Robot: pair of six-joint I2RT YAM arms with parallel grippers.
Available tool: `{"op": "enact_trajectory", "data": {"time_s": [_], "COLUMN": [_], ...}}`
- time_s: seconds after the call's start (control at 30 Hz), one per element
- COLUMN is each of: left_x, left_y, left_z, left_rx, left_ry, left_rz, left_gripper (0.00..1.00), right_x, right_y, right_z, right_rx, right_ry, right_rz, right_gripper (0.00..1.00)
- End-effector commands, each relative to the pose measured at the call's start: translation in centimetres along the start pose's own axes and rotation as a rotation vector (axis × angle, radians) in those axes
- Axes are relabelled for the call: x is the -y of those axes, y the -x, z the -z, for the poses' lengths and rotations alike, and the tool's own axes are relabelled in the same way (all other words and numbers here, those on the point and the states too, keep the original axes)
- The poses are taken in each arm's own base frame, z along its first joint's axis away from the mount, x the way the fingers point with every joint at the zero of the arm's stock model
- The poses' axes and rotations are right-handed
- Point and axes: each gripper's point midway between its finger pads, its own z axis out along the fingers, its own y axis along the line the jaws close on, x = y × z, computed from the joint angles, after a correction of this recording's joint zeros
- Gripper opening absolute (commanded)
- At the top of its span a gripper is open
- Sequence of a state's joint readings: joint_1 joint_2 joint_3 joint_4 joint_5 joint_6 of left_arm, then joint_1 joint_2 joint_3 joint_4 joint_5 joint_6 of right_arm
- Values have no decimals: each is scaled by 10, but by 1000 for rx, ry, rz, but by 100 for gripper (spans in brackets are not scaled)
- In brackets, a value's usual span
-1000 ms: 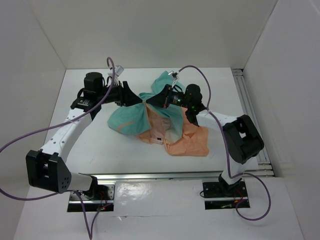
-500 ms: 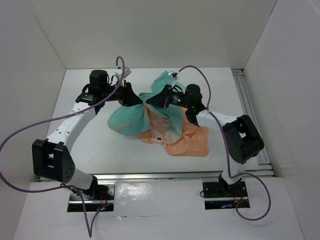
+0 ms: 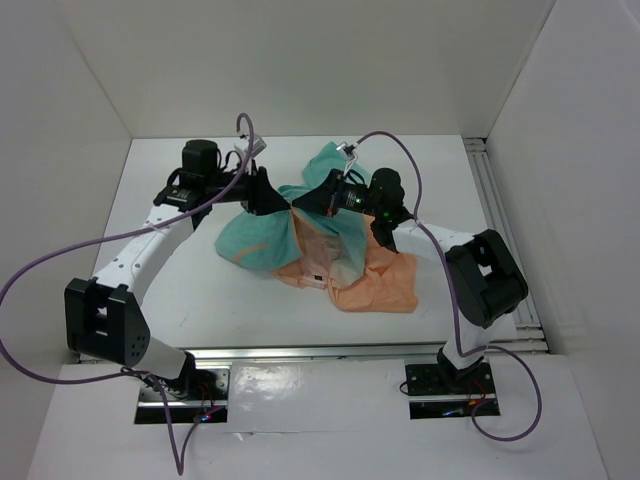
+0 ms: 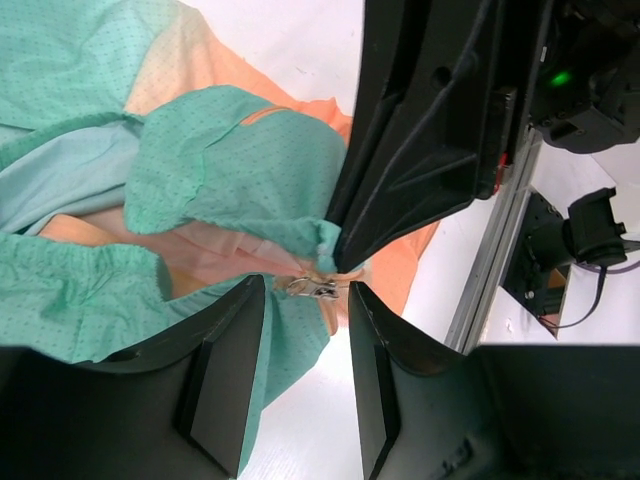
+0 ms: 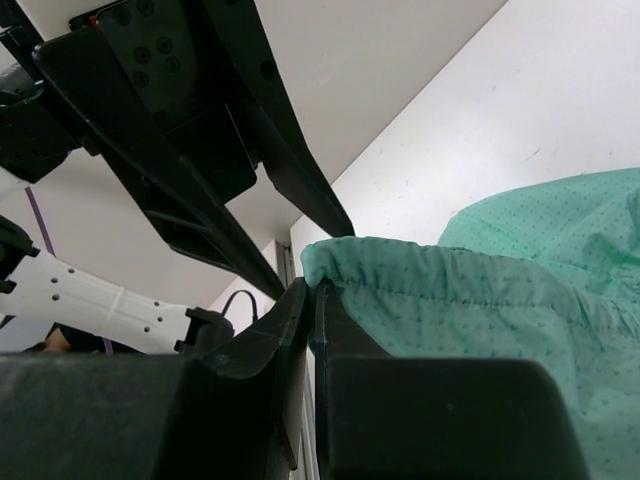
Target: Zip up the jacket
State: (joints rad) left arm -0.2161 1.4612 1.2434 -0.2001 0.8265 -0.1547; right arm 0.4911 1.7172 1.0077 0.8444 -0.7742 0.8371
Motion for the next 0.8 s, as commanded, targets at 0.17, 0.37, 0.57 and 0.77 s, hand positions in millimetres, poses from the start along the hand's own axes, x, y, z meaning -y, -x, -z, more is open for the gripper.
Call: {"op": "enact_trajectory", "data": {"time_s": [0.17,0.37,0.57,0.77], "left_x": [17,15,13,15], "left_y": [11,10,11,12], "left_z": [-6,-5,-2,1], "left_rx": [27,29,39,42], "left_ry": [-89,-68,-30,-22], "left_rz": [-80,-79,-76,-69], "left_gripper": [49,40,29,20], "right_x": [-22,-22,-22,-22], "right_y": [13,13,15,15], "right_z": [-1,-1,-1,-1], "right_rx": [29,29,41,41], "right_ry": [58,58,57,57], "right_rz": [45,45,42,42], "right_gripper": [0,0,0,0]}}
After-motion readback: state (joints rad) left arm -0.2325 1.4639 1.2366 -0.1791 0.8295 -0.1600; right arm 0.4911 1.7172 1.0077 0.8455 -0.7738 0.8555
